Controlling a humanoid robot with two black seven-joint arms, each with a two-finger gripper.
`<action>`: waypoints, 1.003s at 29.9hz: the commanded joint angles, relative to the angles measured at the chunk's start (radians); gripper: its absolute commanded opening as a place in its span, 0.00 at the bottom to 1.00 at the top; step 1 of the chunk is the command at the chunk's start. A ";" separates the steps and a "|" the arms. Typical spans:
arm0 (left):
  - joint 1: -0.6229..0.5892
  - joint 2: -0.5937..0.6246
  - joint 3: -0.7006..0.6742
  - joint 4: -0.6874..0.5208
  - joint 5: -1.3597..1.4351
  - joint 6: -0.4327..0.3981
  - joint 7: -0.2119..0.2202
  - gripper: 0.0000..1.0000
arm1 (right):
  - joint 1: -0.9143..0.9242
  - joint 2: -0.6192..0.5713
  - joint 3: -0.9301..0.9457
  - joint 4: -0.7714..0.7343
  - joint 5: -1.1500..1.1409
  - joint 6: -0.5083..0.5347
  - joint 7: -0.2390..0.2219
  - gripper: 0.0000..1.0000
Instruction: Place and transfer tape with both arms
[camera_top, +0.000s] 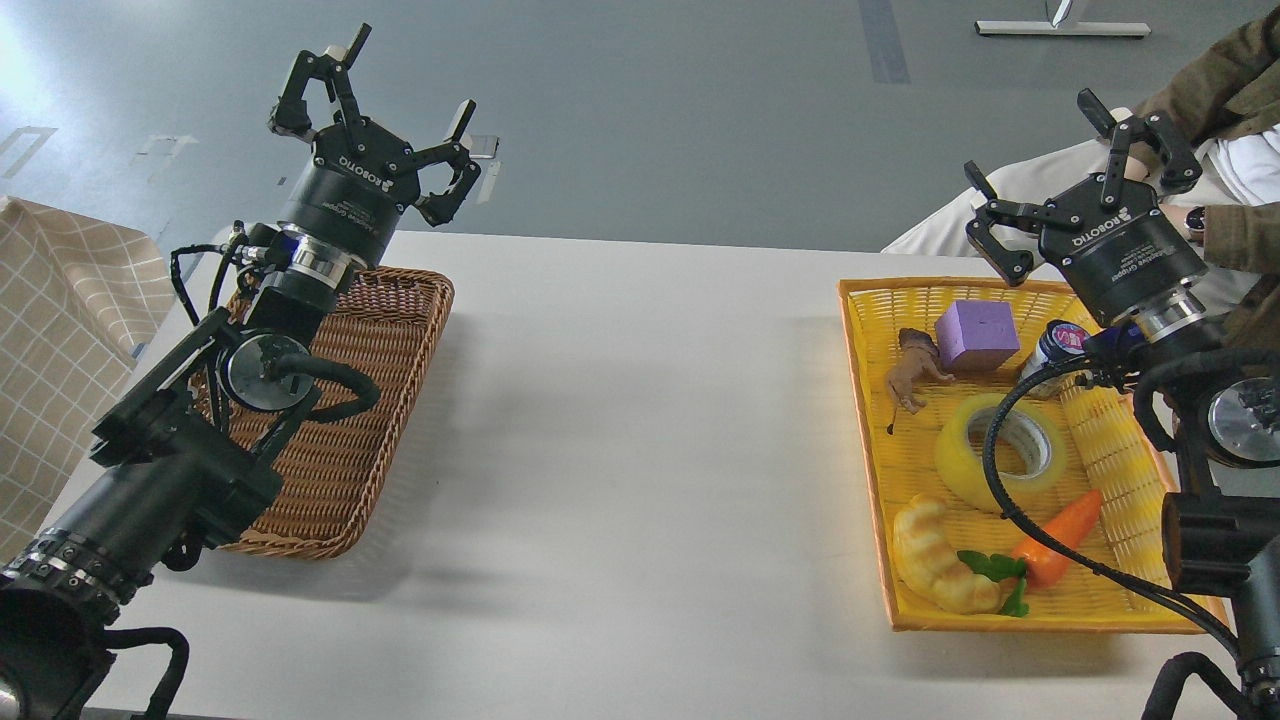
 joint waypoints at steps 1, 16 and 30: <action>-0.001 0.000 0.000 0.000 0.000 0.000 0.000 0.99 | 0.000 0.000 0.001 -0.001 0.000 0.000 0.000 1.00; -0.002 0.002 0.011 0.000 0.003 0.000 0.002 0.99 | 0.000 0.000 0.001 -0.001 0.000 0.000 0.000 1.00; 0.000 -0.002 0.008 -0.009 0.005 0.000 0.000 0.99 | 0.000 -0.002 0.001 -0.001 0.000 0.000 0.000 1.00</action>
